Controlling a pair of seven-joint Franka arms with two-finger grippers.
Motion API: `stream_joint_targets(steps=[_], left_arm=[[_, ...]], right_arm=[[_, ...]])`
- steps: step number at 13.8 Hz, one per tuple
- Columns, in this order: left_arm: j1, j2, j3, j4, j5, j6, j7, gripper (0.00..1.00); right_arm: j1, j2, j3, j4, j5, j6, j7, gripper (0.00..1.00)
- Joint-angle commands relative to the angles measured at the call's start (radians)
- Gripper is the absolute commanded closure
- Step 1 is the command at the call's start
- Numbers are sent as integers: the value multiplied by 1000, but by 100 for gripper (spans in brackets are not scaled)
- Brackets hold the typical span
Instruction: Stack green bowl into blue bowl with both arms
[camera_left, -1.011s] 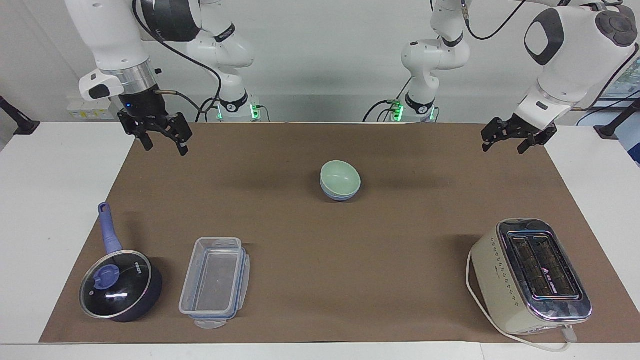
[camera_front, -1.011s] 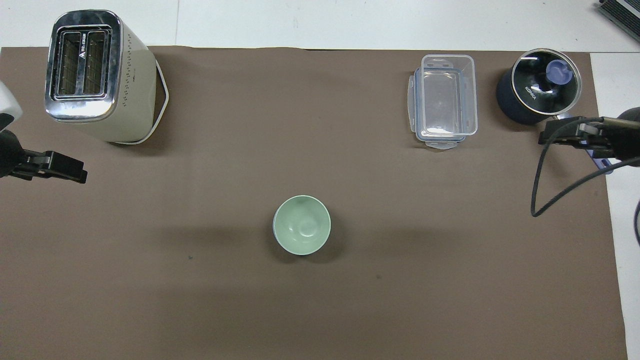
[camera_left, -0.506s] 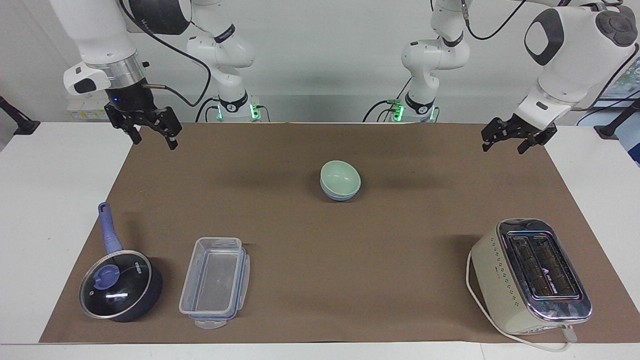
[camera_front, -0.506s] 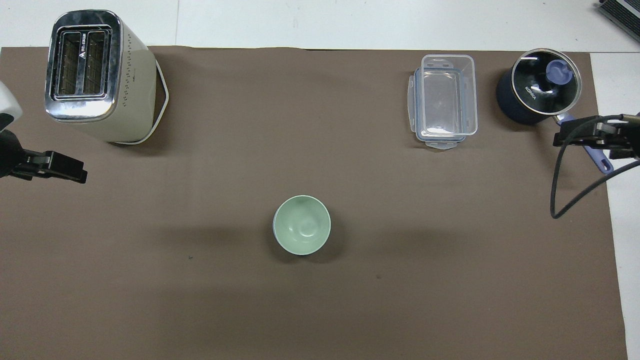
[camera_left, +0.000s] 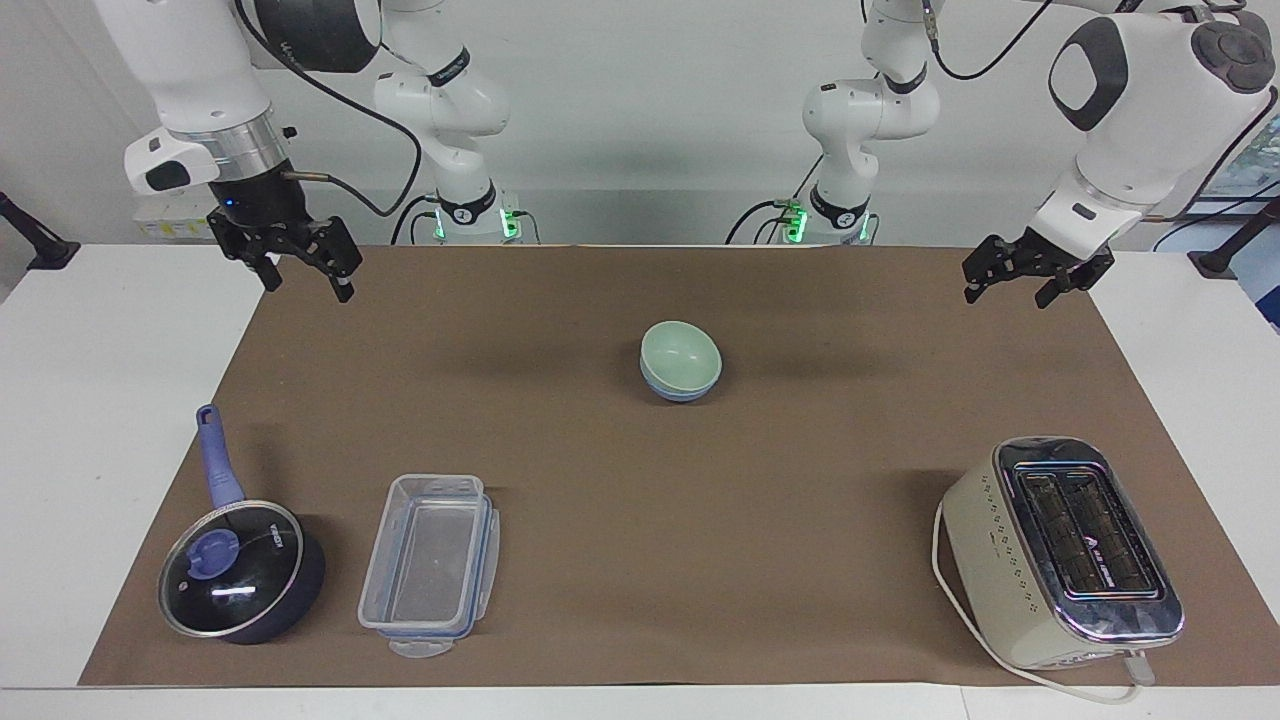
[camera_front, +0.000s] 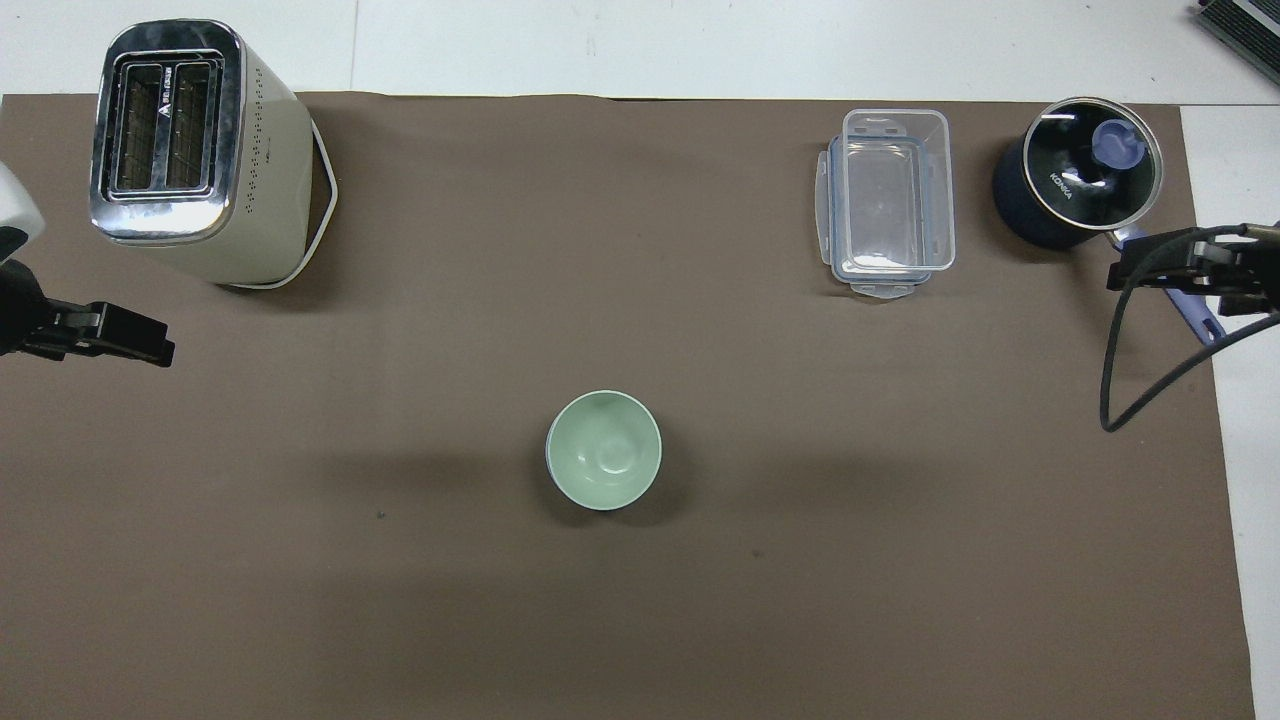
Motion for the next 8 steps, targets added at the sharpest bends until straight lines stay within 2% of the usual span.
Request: stream_joint_targets(steps=[1,8], left_arm=[[5,-27,-5,-36,18,25,-9,0],[5,-27,-5,-36,18,24,-9,0]], right_arm=[[-19,15,10,25,-7,-23,-30,0],[-26,1,10,3,1,-28,-23,0]])
